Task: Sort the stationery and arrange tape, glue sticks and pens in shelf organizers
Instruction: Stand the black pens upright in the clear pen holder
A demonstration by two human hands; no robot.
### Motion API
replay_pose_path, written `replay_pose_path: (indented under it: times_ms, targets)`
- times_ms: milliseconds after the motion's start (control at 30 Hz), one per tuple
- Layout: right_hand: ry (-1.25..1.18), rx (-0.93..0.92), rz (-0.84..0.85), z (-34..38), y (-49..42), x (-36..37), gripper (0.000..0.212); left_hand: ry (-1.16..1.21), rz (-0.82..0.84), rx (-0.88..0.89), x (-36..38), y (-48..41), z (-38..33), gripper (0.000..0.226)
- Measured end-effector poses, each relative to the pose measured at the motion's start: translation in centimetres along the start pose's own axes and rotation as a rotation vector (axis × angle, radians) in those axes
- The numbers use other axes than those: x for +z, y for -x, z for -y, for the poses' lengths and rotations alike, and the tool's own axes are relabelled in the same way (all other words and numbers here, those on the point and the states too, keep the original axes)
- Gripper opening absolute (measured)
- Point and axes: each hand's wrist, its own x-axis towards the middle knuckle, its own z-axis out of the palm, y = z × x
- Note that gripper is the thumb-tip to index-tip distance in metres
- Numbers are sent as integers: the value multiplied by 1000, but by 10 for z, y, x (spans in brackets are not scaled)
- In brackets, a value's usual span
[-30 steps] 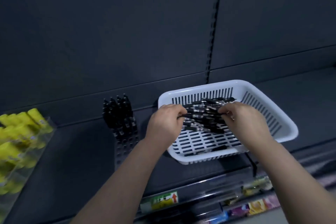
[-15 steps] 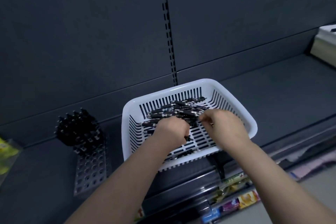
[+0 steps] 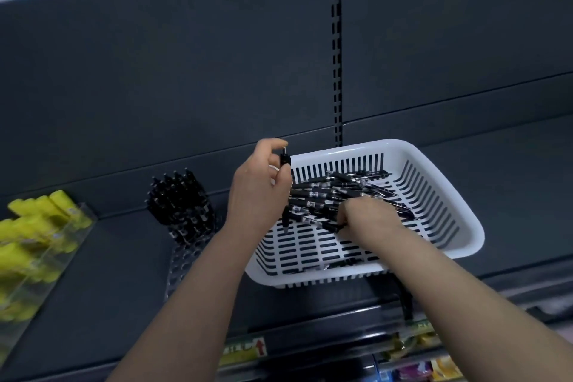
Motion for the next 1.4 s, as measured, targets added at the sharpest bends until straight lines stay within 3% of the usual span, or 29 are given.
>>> replay_pose_path:
  times_ms: [167, 267, 367, 500, 733, 1267, 1400]
  targets:
    - [25, -5, 15, 1, 4, 1, 21, 93, -20, -76, -8, 3, 5, 19]
    - [-306, 29, -28, 2, 9, -10, 8, 117, -79, -58, -23, 3, 8, 16]
    - [-717, 2, -214, 18, 15, -31, 13, 114, -186, -23, -49, -1, 14, 17]
    - [-912, -147, -461, 64, 16, -59, 14, 80, -292, -2, -91, -2, 34, 17]
    - [-1005, -328, -495, 141, 8, -58, 25, -52, -280, -71, -131, 10, 82, 23]
    - [-910, -256, -486, 183, -9, -26, 25, -230, -128, -76, -130, 19, 121, 20]
    - [-926, -264, -494, 185, -9, -25, 25, -354, -72, 6, -127, 24, 125, 18]
